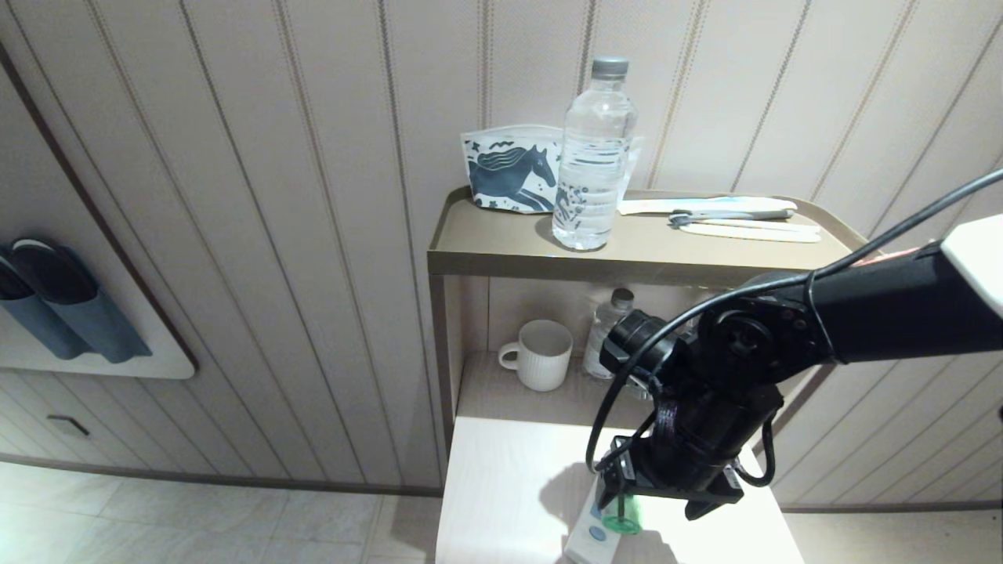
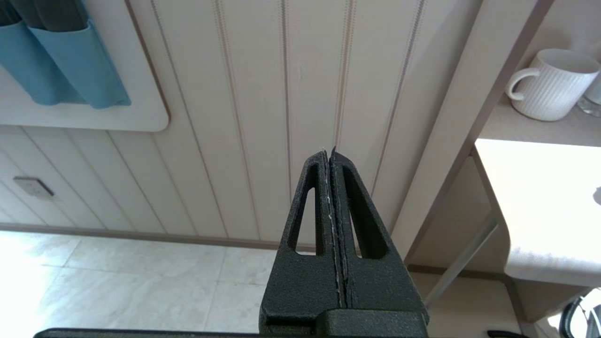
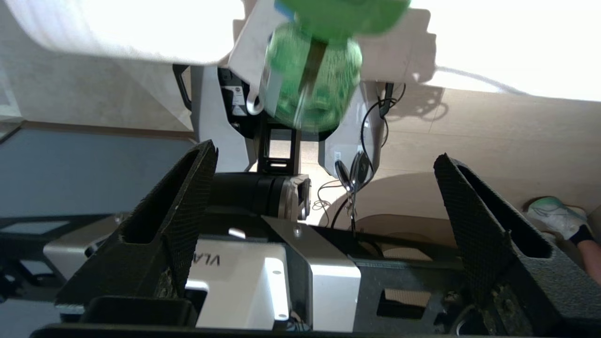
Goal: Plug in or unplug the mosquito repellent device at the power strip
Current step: Hold the socket with your left hand and unplug it with your right hand
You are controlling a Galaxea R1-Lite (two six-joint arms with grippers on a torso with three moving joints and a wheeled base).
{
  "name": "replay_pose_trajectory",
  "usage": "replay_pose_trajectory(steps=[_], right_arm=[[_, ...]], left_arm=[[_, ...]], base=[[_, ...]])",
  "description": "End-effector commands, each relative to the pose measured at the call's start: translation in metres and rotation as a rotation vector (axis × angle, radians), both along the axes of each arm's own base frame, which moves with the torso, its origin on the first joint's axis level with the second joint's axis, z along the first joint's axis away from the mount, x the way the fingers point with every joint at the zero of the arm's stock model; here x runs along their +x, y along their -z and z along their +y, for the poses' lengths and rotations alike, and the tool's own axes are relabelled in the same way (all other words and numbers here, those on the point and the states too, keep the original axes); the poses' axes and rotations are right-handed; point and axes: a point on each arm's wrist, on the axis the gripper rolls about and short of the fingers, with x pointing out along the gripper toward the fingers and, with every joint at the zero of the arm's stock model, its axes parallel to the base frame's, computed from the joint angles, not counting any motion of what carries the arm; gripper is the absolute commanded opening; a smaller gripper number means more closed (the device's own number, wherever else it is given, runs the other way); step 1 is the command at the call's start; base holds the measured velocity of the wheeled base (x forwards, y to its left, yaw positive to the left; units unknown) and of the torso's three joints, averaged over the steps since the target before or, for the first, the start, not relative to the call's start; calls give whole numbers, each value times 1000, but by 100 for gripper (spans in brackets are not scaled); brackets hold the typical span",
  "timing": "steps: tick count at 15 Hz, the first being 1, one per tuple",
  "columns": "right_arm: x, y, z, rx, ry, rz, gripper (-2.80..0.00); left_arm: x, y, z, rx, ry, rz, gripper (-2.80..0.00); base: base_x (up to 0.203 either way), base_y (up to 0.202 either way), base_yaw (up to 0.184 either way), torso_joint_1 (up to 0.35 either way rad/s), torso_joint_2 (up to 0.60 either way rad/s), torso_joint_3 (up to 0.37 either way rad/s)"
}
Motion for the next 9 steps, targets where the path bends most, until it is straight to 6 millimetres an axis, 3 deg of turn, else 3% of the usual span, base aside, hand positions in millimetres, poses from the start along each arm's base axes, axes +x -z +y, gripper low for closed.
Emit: replay_pose_trajectory(steps=[1, 9], right_arm=[[3, 9, 1, -14, 4, 26, 0], [46, 47, -7, -1, 91, -27, 0]], left_arm=[[0, 0, 0, 0, 0, 0, -280], [0, 0, 0, 0, 0, -3, -280]], base=[[0, 0, 0, 0, 0, 0], [0, 0, 0, 0, 0, 0]])
